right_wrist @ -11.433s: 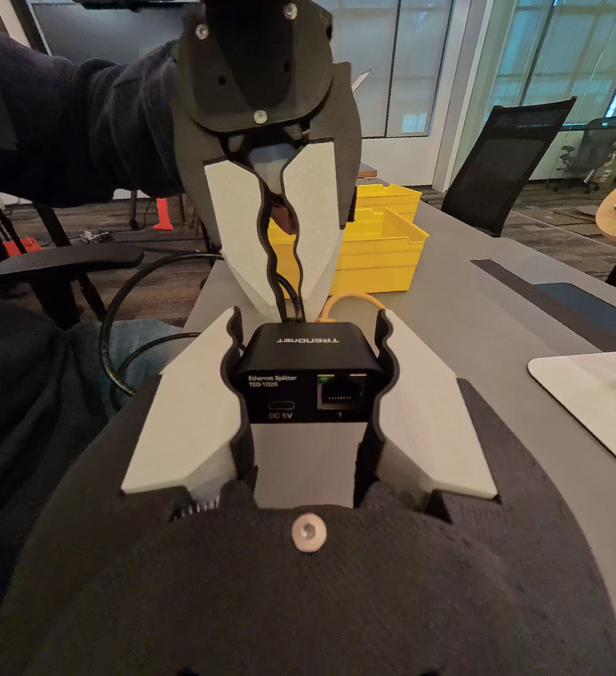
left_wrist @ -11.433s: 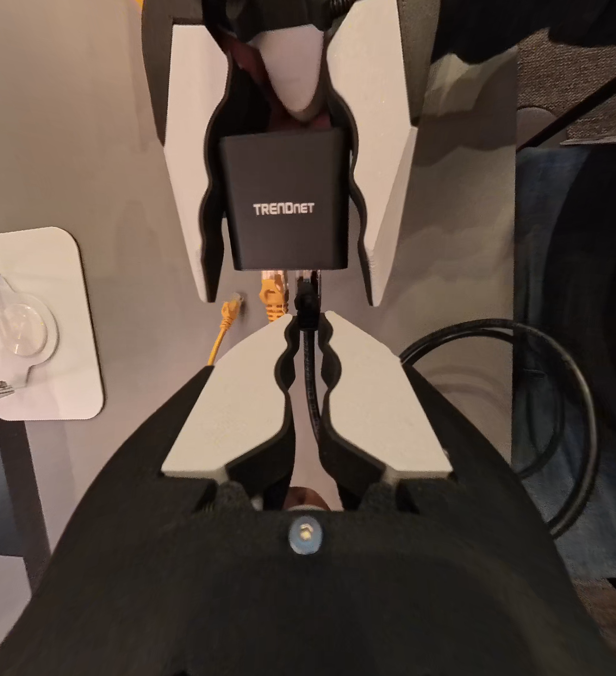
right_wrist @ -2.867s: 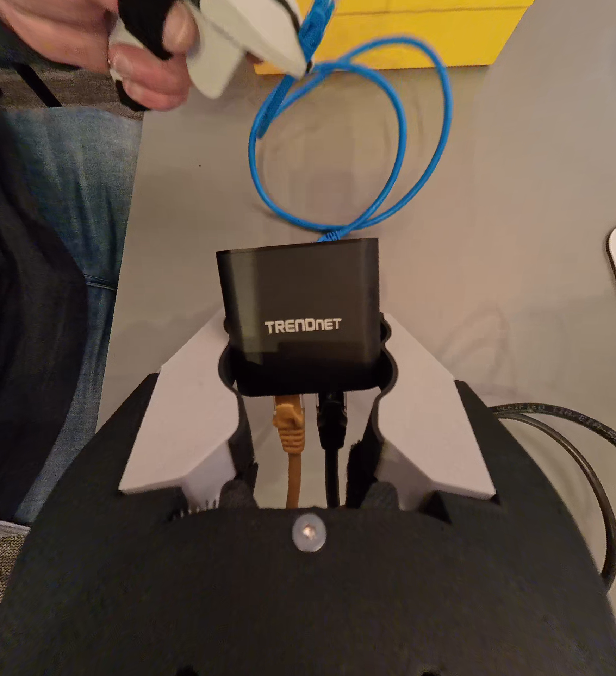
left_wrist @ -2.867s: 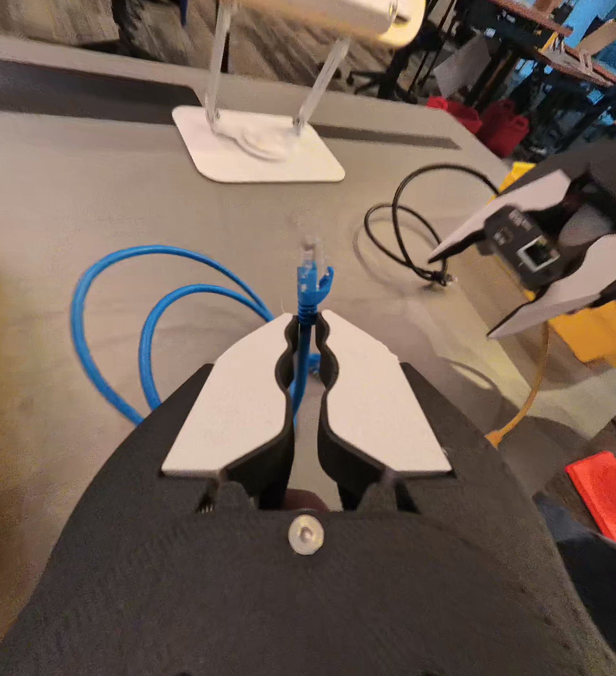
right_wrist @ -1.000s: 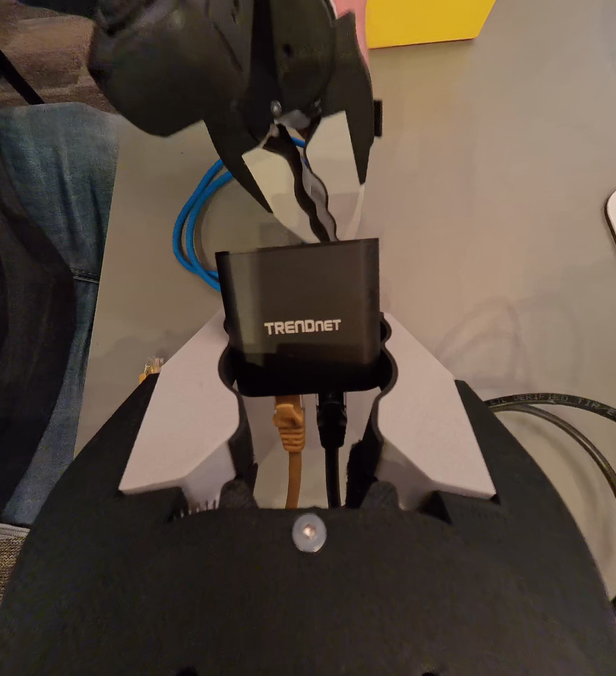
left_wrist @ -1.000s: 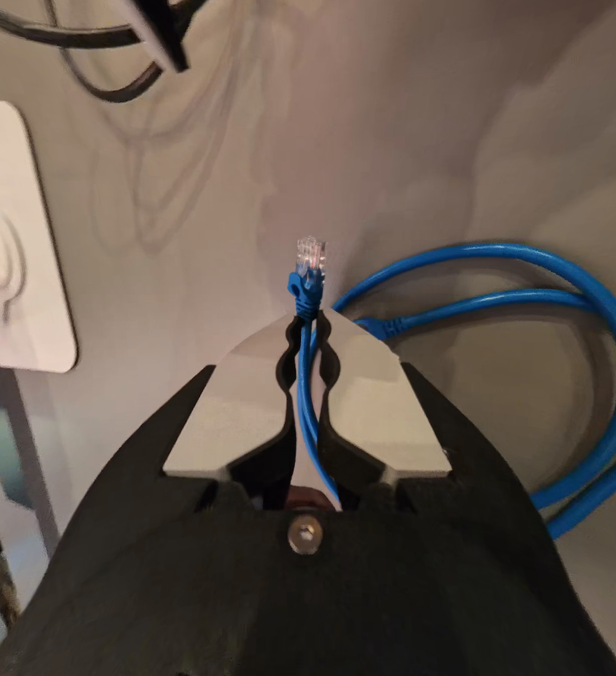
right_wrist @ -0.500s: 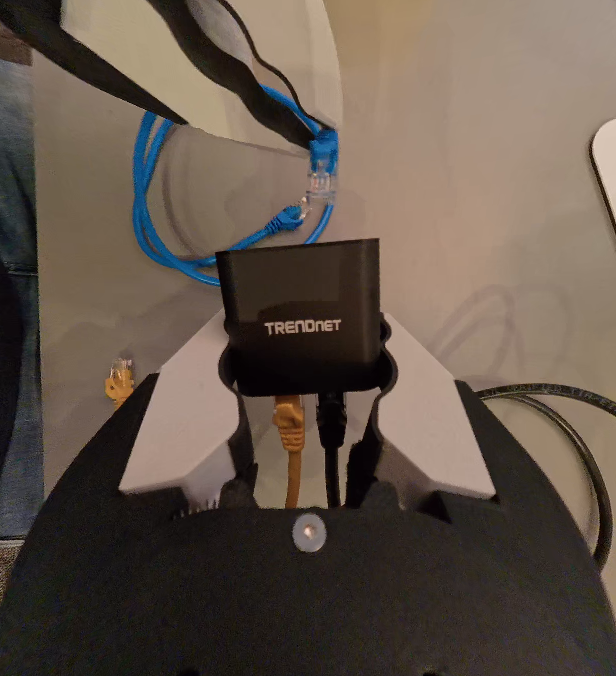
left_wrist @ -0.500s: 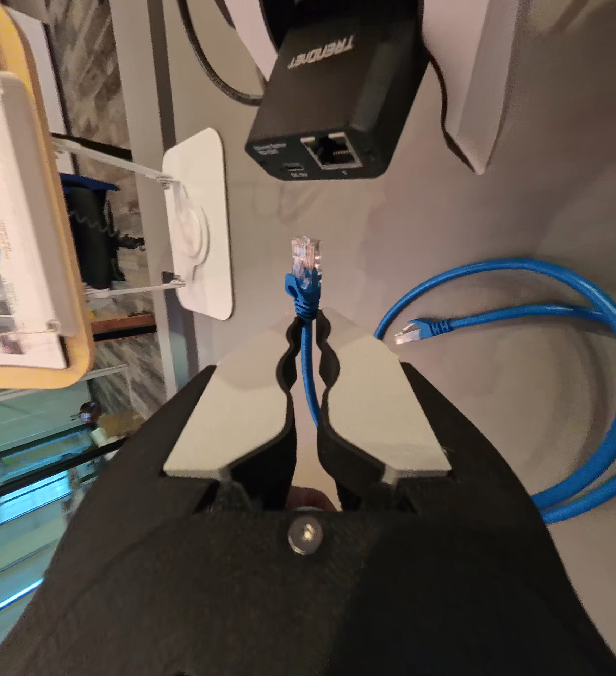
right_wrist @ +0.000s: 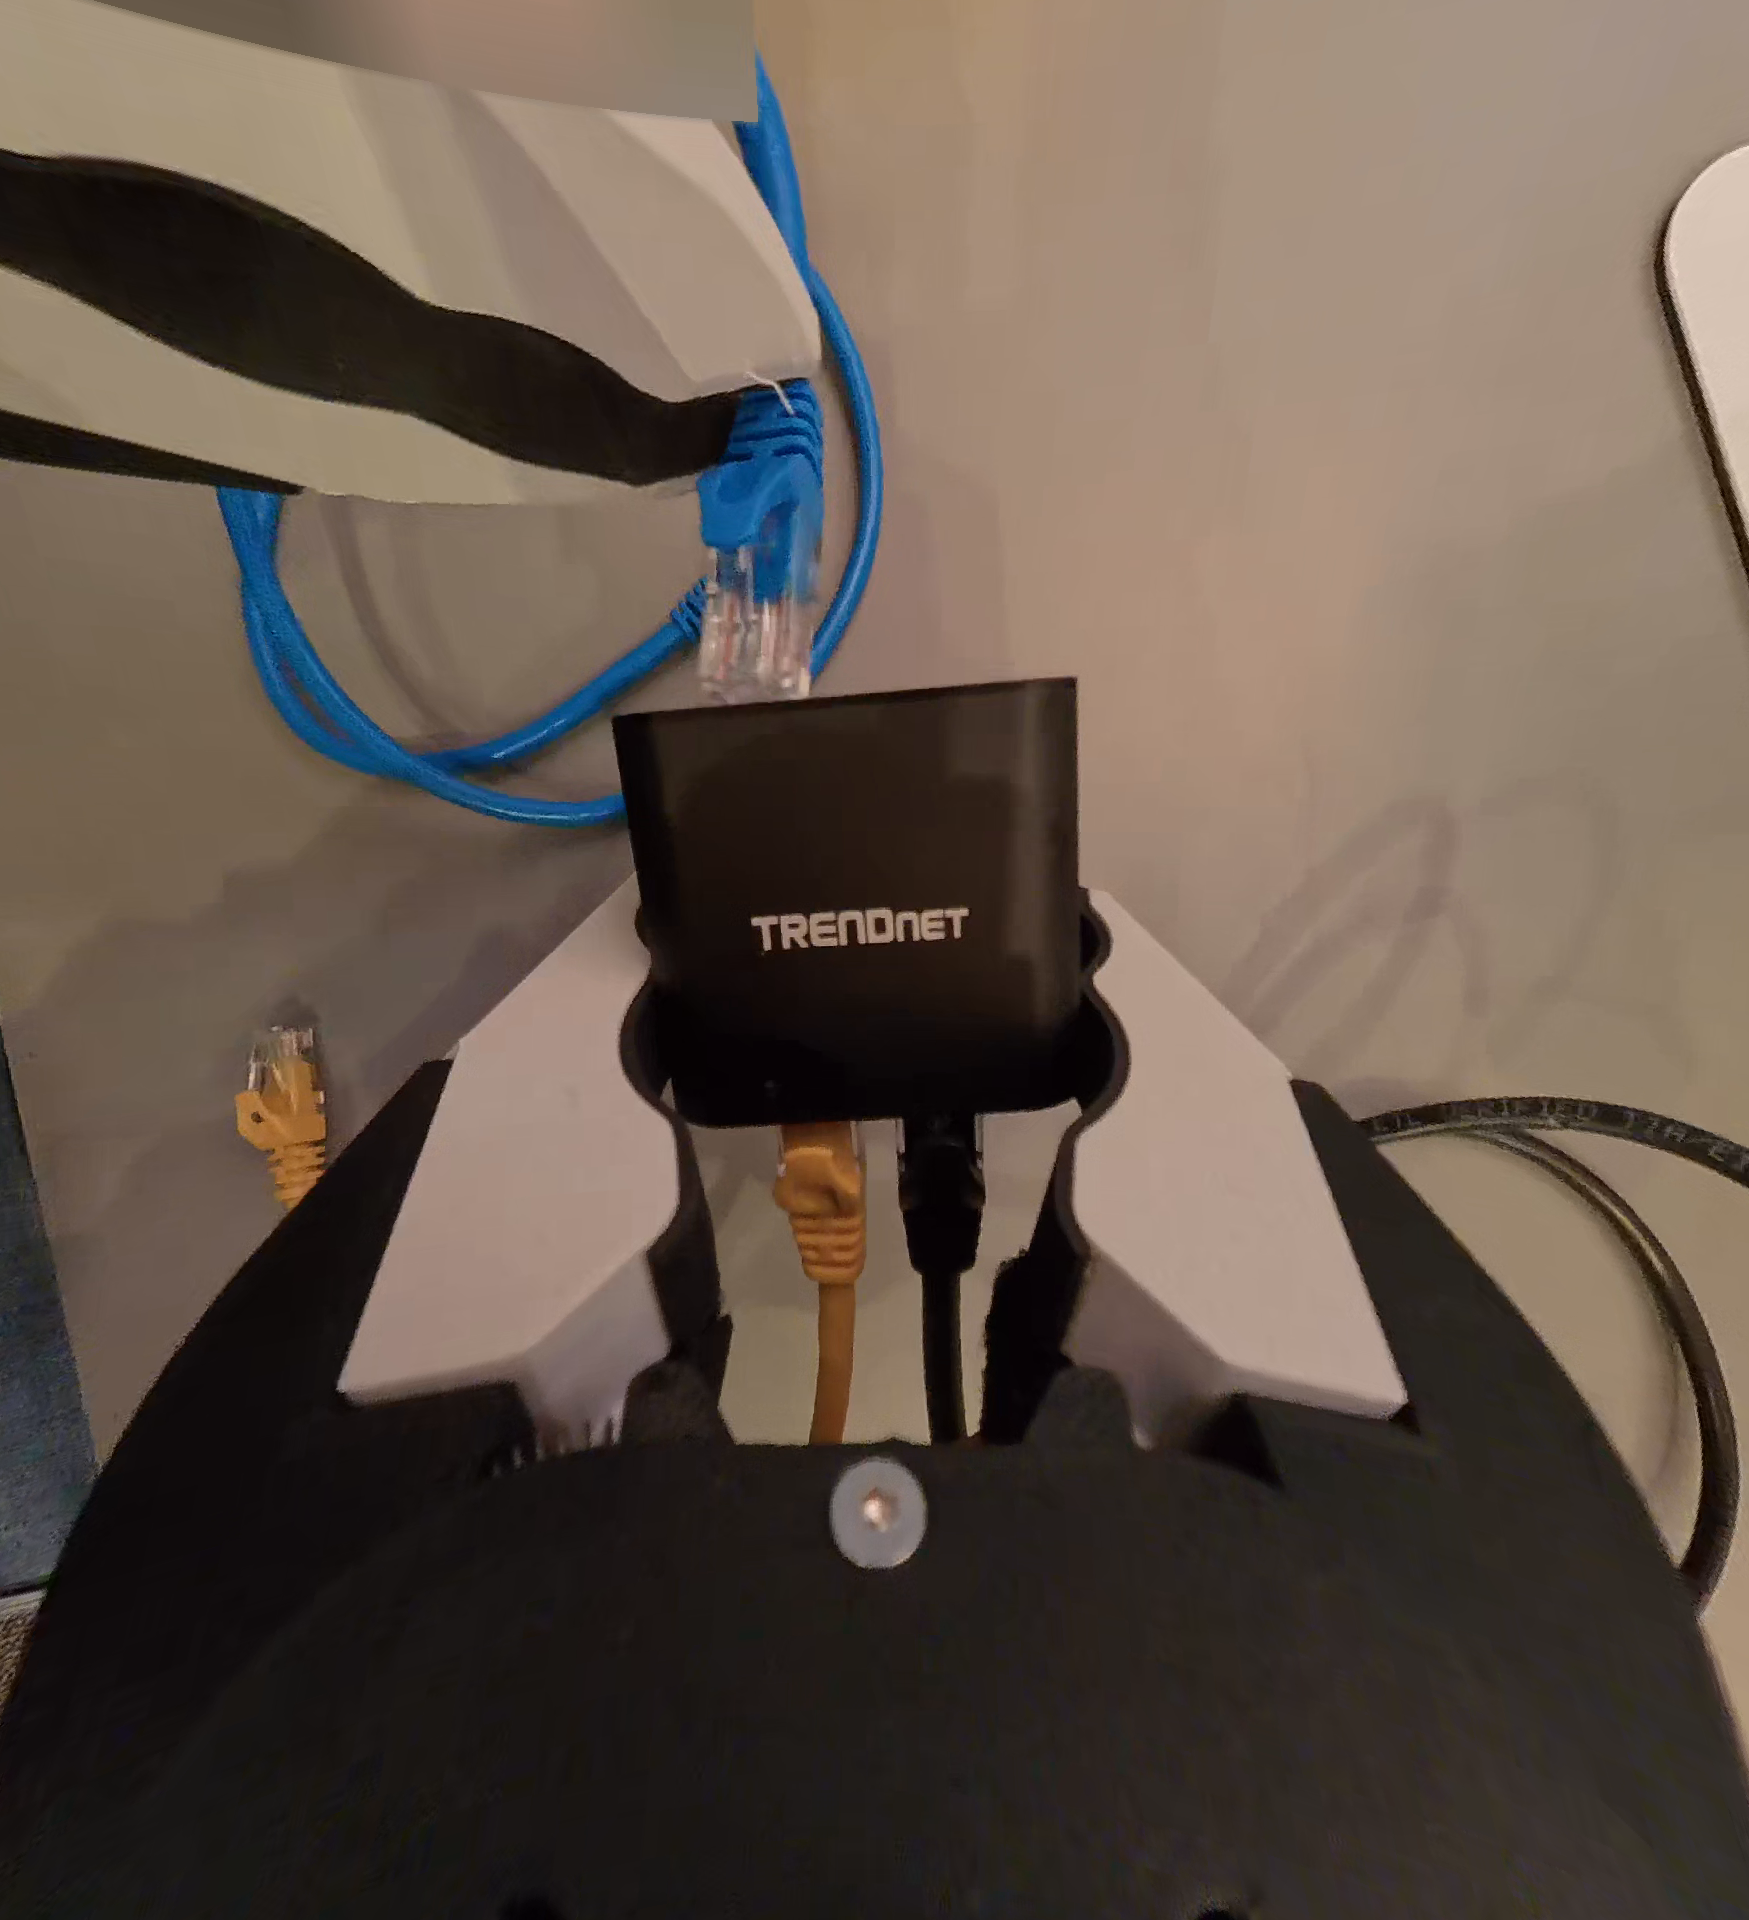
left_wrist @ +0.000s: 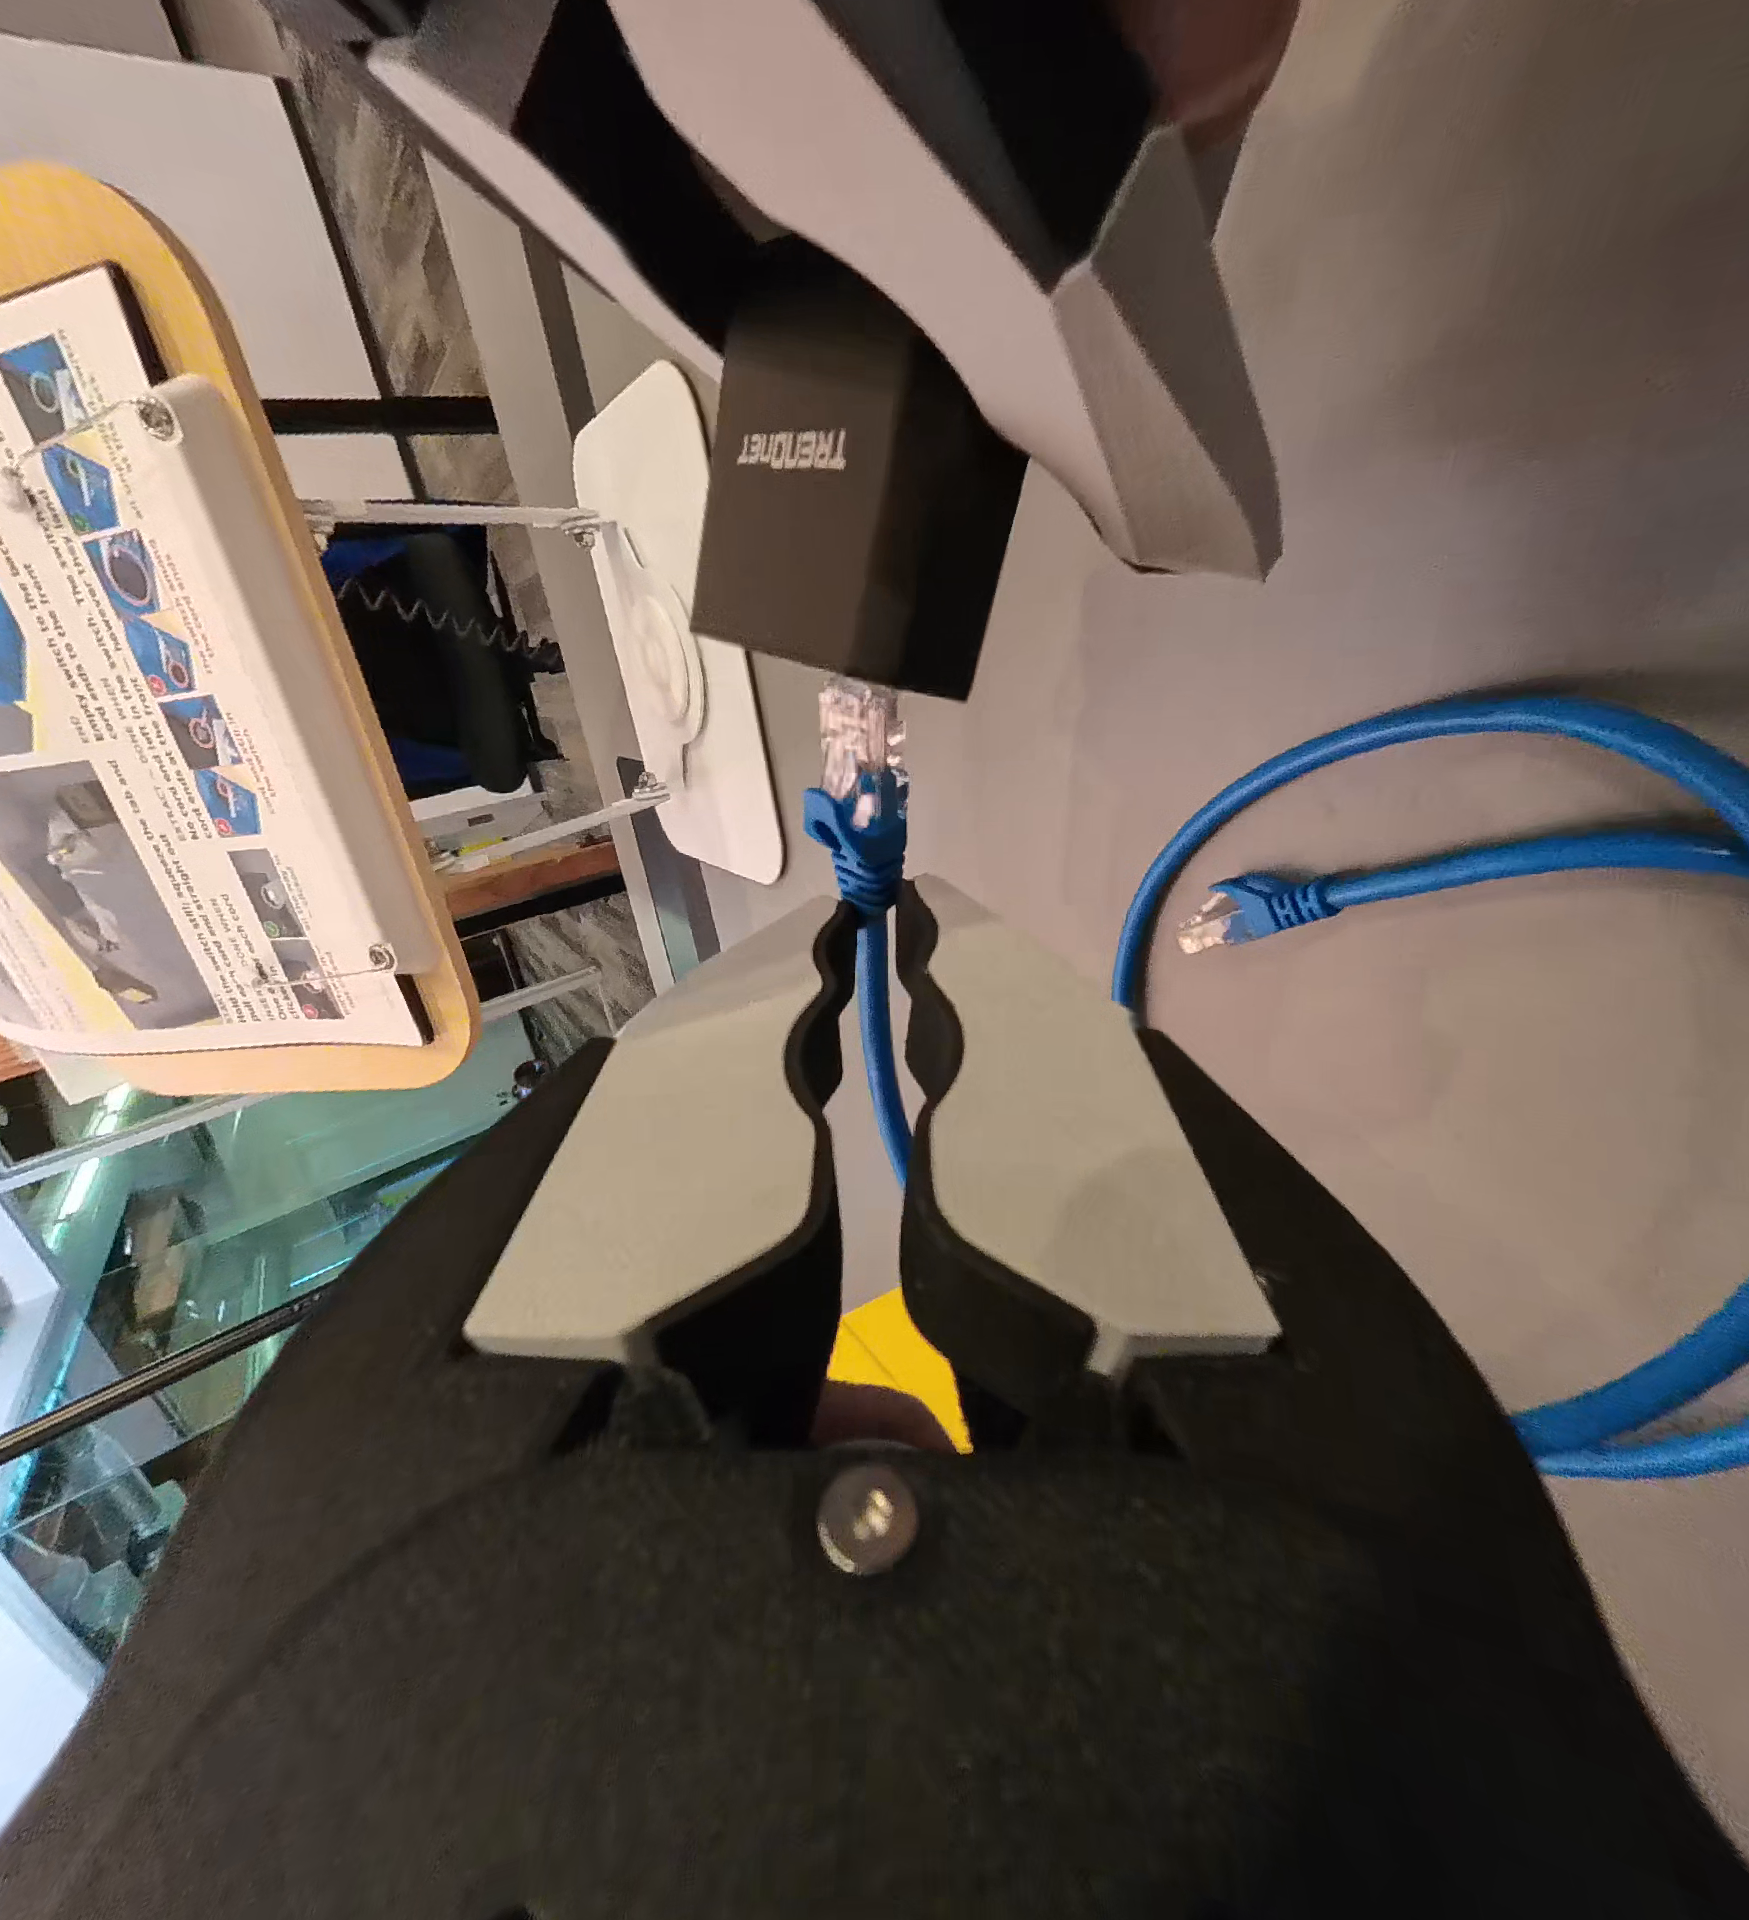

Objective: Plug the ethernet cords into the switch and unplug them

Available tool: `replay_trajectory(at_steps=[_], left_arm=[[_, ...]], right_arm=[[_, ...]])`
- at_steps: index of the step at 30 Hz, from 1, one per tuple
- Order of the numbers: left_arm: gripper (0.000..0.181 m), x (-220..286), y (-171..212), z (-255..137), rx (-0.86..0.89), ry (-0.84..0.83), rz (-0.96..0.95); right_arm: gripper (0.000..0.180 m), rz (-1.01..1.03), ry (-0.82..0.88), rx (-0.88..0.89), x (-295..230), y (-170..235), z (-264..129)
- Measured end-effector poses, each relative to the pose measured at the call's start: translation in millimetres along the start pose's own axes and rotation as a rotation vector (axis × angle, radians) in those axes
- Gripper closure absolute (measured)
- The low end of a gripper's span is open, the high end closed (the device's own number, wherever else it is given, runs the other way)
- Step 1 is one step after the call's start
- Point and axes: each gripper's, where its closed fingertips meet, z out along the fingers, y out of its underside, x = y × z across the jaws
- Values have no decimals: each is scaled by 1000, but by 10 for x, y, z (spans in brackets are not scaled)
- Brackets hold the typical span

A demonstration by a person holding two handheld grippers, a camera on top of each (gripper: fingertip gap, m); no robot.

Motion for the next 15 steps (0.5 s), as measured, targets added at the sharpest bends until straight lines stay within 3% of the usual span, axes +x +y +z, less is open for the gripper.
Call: replay_trajectory(at_steps=[15], left_arm=[[174, 71, 13, 87, -94, -15, 94]], right_arm=[[107, 5, 41, -102, 20, 86, 72]])
